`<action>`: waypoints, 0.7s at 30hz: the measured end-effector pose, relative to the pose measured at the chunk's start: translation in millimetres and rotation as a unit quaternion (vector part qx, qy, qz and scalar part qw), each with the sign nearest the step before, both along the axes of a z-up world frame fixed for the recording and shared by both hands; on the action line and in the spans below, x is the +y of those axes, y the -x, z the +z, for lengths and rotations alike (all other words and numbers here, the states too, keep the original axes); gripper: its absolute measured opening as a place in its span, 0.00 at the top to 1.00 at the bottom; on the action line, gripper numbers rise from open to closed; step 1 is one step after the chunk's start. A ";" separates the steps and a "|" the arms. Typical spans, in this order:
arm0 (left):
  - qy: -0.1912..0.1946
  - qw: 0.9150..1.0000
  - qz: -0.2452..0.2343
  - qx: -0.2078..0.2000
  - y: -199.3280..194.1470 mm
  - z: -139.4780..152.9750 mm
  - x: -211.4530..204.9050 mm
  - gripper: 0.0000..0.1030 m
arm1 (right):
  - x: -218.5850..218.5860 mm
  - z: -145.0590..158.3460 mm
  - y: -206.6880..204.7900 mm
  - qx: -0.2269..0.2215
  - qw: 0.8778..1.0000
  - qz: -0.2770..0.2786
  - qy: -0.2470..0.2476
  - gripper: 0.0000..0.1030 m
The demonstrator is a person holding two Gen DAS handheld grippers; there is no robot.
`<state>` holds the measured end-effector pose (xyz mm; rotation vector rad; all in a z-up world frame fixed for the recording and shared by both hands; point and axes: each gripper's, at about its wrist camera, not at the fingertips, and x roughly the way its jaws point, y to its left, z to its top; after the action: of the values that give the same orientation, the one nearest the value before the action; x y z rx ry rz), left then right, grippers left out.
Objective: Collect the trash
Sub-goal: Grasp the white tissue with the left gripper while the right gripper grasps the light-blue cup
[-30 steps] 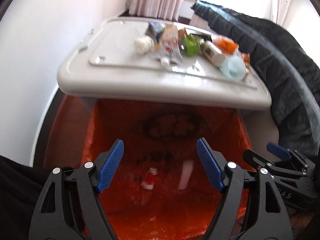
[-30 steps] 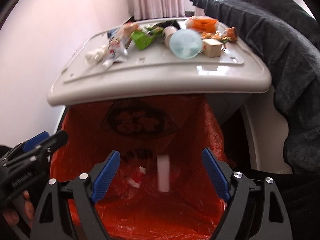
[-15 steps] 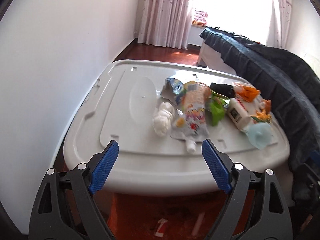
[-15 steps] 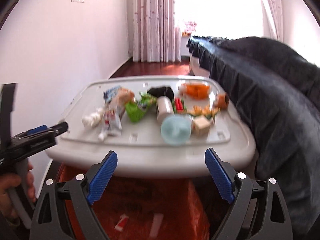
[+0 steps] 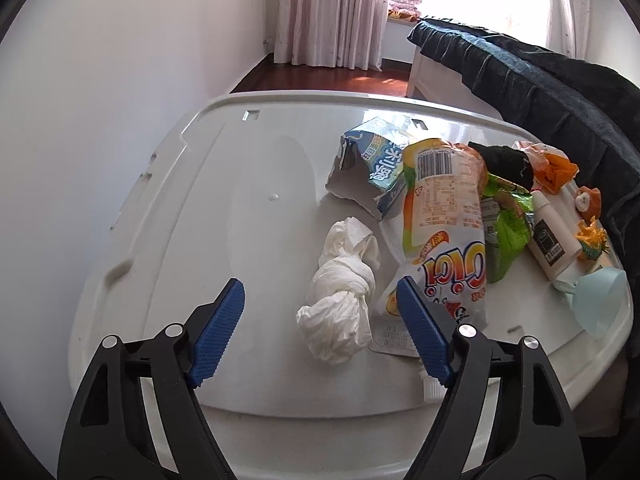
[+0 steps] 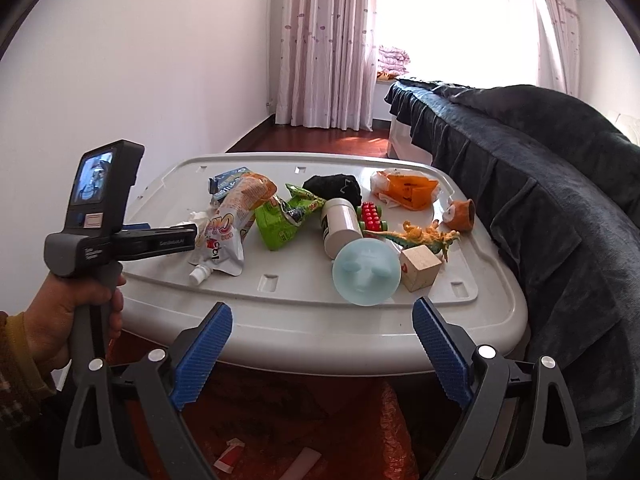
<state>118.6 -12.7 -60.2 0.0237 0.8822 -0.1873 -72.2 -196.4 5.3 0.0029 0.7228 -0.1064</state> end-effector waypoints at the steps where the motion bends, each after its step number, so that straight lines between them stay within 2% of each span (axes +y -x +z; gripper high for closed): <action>1: -0.001 1.000 0.000 0.005 -3.8 -3.5 -0.3 0.35 | -0.2 -1.5 -0.4 0.001 1.000 0.000 -0.001 0.13; 3: -0.001 1.000 -0.001 0.014 -9.0 -8.8 -0.2 0.49 | 0.1 -4.9 -0.3 0.005 1.000 0.001 -0.002 0.13; 4: -0.001 1.000 -0.001 0.015 -10.2 -10.6 0.5 0.66 | 0.0 -6.7 -0.3 0.006 1.000 0.002 -0.003 0.13; 12: -0.007 1.000 0.010 -0.006 7.7 2.9 6.1 0.69 | -13.0 -19.6 -9.0 0.005 1.000 -0.013 0.006 0.13; 16: 0.003 1.000 0.005 -0.022 32.2 21.2 7.6 0.69 | -27.7 -22.1 -32.4 -0.004 0.999 -0.036 0.016 0.13; 21: 0.020 0.999 -0.021 -0.034 63.6 34.6 0.8 0.69 | -29.5 -31.1 -70.5 0.002 0.999 -0.030 0.038 0.13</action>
<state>55.0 -11.9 -25.7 0.0110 0.8112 -0.2429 -1.7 -225.9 -25.9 -0.0490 0.7231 -0.1917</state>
